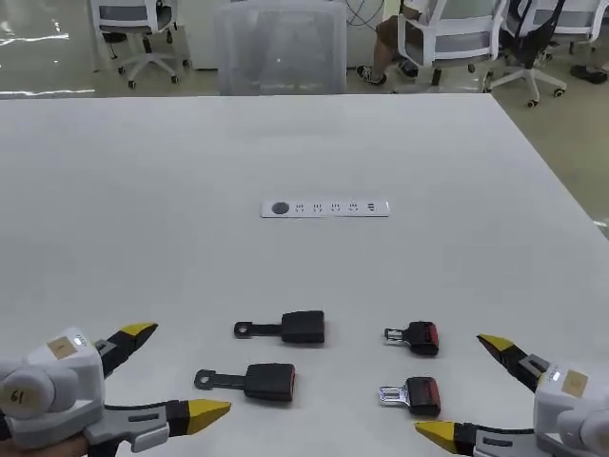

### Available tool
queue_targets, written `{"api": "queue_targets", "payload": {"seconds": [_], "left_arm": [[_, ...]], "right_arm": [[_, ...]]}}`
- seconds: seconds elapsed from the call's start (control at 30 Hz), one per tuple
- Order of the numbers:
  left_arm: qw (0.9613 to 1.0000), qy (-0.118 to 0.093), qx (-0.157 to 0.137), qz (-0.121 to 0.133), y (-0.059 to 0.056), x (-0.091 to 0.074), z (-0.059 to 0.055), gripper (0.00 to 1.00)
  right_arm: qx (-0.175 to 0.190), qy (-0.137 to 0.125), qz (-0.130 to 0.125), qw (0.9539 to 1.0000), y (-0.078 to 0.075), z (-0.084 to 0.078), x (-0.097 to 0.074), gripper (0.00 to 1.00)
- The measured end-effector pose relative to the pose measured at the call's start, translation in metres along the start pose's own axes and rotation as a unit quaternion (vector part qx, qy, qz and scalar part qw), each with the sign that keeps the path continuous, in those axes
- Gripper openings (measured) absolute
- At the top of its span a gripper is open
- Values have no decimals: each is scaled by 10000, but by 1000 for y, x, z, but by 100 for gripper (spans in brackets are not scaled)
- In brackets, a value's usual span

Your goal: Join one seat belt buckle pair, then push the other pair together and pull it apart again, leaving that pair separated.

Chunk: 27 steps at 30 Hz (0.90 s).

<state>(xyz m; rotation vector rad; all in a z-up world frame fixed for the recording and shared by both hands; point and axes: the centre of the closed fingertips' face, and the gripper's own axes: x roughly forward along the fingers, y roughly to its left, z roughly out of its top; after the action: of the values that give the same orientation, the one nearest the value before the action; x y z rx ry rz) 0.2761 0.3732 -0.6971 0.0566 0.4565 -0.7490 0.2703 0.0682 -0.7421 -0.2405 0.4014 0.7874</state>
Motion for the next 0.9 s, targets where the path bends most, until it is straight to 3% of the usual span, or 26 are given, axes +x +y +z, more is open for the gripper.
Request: {"api": "queue_targets", "payload": {"seconds": [0.5,0.9], "left_arm": [[10000,24,5,-3,2,5,0,100],[10000,9,5,4,-6,4,4,100]], "right_arm": [[61,50,-16,10000,-3,-4,3,96],[98,65,28,9999,0,-4,4,96]]}}
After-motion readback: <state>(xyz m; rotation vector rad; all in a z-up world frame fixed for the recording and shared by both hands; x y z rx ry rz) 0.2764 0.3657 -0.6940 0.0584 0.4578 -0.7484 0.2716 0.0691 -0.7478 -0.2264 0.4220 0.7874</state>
